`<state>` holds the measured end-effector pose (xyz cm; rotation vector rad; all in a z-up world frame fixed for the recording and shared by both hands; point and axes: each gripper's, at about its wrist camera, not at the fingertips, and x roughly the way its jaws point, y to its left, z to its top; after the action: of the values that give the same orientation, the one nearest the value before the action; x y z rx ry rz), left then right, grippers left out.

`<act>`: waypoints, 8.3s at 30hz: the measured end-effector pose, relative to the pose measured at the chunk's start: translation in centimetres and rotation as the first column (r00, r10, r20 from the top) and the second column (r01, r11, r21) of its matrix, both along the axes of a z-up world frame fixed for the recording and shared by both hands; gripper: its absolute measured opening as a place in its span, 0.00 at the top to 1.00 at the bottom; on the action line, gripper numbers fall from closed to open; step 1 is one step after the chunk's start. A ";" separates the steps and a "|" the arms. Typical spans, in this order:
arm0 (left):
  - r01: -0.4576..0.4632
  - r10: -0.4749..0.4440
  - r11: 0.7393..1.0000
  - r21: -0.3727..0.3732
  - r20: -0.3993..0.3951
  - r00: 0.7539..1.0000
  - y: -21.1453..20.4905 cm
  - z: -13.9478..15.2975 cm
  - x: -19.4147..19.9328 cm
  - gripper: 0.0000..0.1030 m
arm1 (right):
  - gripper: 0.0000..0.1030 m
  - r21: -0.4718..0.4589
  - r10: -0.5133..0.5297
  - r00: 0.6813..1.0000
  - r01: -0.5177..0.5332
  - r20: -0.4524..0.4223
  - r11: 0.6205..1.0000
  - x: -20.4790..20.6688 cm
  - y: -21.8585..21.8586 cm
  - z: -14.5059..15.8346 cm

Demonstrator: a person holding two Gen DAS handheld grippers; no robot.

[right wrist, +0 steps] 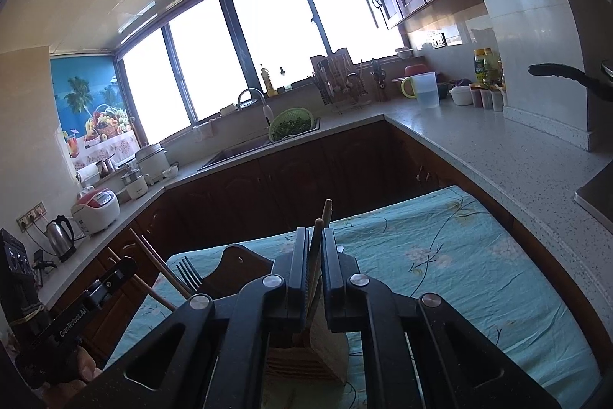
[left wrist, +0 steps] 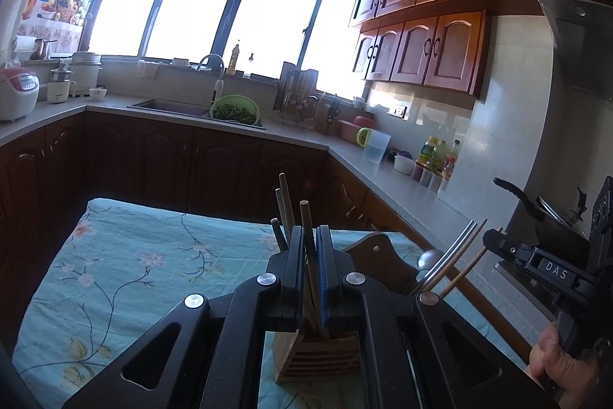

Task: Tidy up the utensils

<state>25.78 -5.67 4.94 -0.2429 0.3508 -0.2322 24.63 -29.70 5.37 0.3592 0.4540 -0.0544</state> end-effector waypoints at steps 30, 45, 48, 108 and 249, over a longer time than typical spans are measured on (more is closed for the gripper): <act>-0.094 0.090 0.994 -0.052 -0.083 0.993 3.1 -2.6 -11.4 0.26 | 0.11 0.074 0.010 1.000 -0.009 -0.014 0.997 -9.0 1.0 -2.6; -0.149 0.140 0.989 -0.022 -0.227 0.964 5.4 -5.9 -19.8 0.25 | 0.11 0.078 0.033 0.995 -0.026 -0.098 0.997 -17.8 4.1 -7.3; -0.149 0.144 0.989 -0.007 -0.212 0.967 5.2 -5.8 -21.3 0.25 | 0.11 0.057 0.032 0.996 -0.027 -0.087 0.998 -18.9 4.7 -7.2; -0.203 0.200 0.944 0.259 0.036 0.979 2.2 -7.7 -34.6 0.01 | 0.00 -0.211 -0.029 0.991 0.056 0.127 0.976 -28.7 7.4 -6.7; -0.170 0.186 0.937 0.305 -0.025 0.982 -0.1 -6.1 -32.1 0.01 | 0.00 -0.218 -0.009 0.994 0.032 0.106 0.976 -26.6 7.8 -5.2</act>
<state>-6.31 -5.77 -1.16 0.0217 0.4098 0.0090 -2.01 -21.86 0.16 0.1488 0.3369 -0.1043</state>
